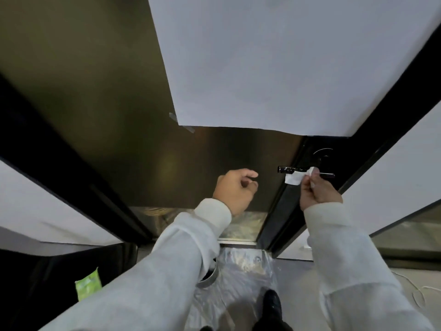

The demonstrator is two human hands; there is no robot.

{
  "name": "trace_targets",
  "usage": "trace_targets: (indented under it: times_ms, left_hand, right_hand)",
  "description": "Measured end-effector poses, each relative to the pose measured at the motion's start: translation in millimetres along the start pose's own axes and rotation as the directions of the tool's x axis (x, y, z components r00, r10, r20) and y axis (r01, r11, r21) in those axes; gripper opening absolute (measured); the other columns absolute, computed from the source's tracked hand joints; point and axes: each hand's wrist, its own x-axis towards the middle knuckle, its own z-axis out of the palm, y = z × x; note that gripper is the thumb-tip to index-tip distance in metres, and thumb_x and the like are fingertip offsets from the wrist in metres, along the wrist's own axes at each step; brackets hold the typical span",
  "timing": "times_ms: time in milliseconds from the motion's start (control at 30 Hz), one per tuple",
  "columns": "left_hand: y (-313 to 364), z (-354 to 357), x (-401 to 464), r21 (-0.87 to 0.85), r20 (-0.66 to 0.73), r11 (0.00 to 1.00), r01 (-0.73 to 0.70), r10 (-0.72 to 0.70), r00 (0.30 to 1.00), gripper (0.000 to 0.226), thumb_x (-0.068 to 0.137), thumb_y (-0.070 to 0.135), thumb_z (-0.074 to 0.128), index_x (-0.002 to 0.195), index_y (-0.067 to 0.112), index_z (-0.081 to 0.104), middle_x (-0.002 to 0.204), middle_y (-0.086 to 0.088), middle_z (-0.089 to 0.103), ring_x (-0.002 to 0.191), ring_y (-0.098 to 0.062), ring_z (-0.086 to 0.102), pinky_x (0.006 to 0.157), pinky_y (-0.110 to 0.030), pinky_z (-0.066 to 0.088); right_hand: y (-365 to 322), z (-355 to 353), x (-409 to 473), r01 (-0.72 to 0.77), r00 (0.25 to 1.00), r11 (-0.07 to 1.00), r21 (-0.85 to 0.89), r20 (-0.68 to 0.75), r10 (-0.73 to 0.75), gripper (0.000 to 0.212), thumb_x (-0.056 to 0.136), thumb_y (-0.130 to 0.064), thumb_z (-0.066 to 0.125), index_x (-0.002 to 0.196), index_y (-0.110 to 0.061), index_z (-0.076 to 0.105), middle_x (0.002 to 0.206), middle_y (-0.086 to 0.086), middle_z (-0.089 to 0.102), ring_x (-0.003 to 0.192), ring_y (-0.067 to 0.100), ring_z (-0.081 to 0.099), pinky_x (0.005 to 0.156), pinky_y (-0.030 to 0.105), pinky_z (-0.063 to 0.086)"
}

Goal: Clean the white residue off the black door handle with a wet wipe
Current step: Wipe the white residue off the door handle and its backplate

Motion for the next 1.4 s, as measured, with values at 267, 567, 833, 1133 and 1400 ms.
trace_targets:
  times_ms: [267,567,833,1133,1400]
  left_hand:
    - [43,76,29,0.013,-0.059,1.000,0.020,-0.019,0.998,0.036,0.097,0.030,0.060,0.131,0.022,0.066,0.122,-0.006,0.072,0.131,-0.030,0.051,0.115,-0.032,0.038]
    - [42,109,31,-0.429,-0.398,0.900,0.071,-0.259,0.880,0.011,0.087,0.022,0.075,0.098,0.022,0.079,0.073,0.006,0.078,0.076,-0.008,0.076,0.094,-0.031,0.057]
    - [43,123,30,-0.639,-0.444,0.767,0.061,-0.432,0.785,0.004,0.082,0.018,0.080,0.079,0.017,0.079,0.071,-0.006,0.078,0.073,-0.021,0.077,0.086,-0.042,0.062]
    - [41,126,33,-0.678,-0.425,0.733,0.060,-0.457,0.781,0.008,0.080,0.020,0.081,0.072,0.019,0.079,0.070,-0.004,0.078,0.078,-0.026,0.078,0.086,-0.043,0.062]
    - [43,120,31,-0.709,-0.369,0.701,0.079,-0.464,0.806,0.008,0.082,0.016,0.080,0.073,0.016,0.079,0.072,-0.007,0.078,0.076,-0.022,0.078,0.087,-0.040,0.062]
  right_hand:
    - [-27,-15,19,0.154,0.976,0.720,-0.676,-0.009,-0.218,0.047,0.106,-0.035,0.034,0.152,-0.025,0.035,0.134,0.006,0.060,0.115,0.026,0.061,0.098,0.031,0.048]
    - [-77,-36,40,0.749,0.577,-0.013,-0.663,0.661,-0.479,0.022,0.087,-0.022,0.072,0.109,-0.018,0.076,0.107,0.000,0.074,0.102,0.017,0.067,0.101,0.023,0.046]
    - [-66,-14,85,0.771,0.311,-0.542,-0.335,0.940,-0.138,0.037,0.076,-0.006,0.041,0.083,-0.004,0.077,0.080,0.017,0.073,0.075,0.041,0.063,0.064,0.032,0.045]
    - [-80,-13,103,0.867,-0.115,-0.493,-0.068,0.936,-0.332,0.015,0.084,0.012,0.065,0.086,0.003,0.077,0.084,0.020,0.069,0.082,0.036,0.058,0.078,0.031,0.046]
    - [-74,0,112,0.769,0.032,-0.639,0.013,0.998,0.058,0.030,0.067,0.018,0.063,0.087,-0.001,0.075,0.080,0.009,0.073,0.082,0.036,0.054,0.069,0.032,0.046]
